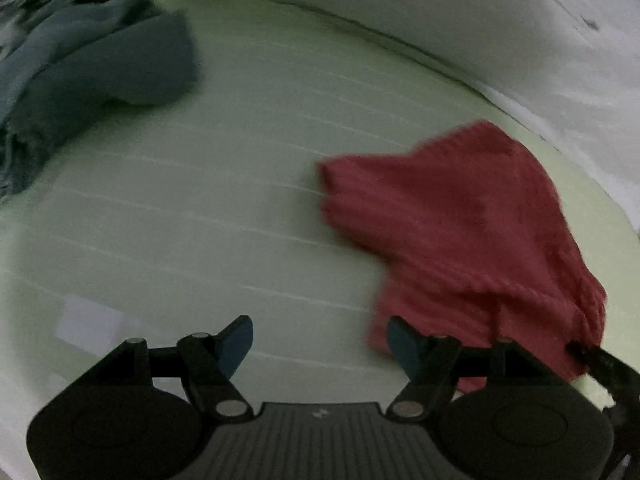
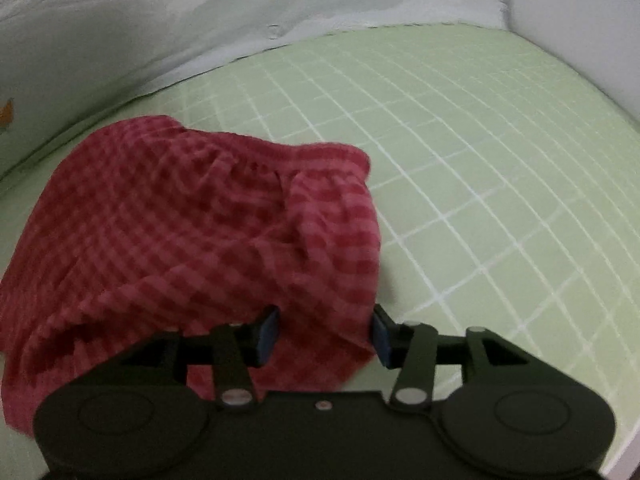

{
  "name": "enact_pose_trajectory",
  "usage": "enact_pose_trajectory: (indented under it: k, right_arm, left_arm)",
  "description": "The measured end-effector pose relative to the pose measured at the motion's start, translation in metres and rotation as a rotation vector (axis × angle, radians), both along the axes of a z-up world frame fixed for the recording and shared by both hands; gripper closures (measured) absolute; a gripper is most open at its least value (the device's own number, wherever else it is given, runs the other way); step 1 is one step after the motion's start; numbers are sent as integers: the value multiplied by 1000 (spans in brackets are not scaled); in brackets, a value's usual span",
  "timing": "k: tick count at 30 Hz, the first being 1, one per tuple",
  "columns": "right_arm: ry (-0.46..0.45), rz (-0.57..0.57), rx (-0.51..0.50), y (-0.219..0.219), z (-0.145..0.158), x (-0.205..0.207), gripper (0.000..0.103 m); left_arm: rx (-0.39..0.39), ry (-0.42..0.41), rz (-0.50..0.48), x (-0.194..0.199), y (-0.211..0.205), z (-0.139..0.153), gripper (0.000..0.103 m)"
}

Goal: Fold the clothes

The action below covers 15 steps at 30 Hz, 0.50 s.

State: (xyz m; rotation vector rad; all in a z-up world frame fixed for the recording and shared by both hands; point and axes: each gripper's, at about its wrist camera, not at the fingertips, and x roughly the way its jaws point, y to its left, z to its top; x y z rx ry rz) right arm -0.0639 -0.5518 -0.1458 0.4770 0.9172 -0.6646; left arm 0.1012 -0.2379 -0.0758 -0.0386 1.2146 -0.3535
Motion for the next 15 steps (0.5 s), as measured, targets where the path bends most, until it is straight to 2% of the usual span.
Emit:
enact_pose_trajectory:
  k: [2,5,6,7,9,12,15]
  right_arm:
    - [-25,35,16,-15,-1,3,49]
    - [-45,122,18,-33,-2,8,51]
    - [-40,163,12,-40,-3,15,58]
    - [-36,202,4,-45,-4,21,74]
    - [-30,274,-14,-56,-5,34,98]
    - [-29,302,-66,-81,-7,59,100]
    - [-40,259,-128,-118,-4,92,100]
  left_arm:
    - [-8,-2,-7,2,-21,-5,26]
    - [-16,-10,-5,1,-50,-10,25]
    - [-15,-11,1,1,-58,-11,25]
    - [-15,-11,12,5,-66,-13,26]
    - [-24,-15,36,18,-77,-14,26]
    - [-23,-26,87,39,-87,-17,27]
    - [16,-45,117,58,-93,-20,28]
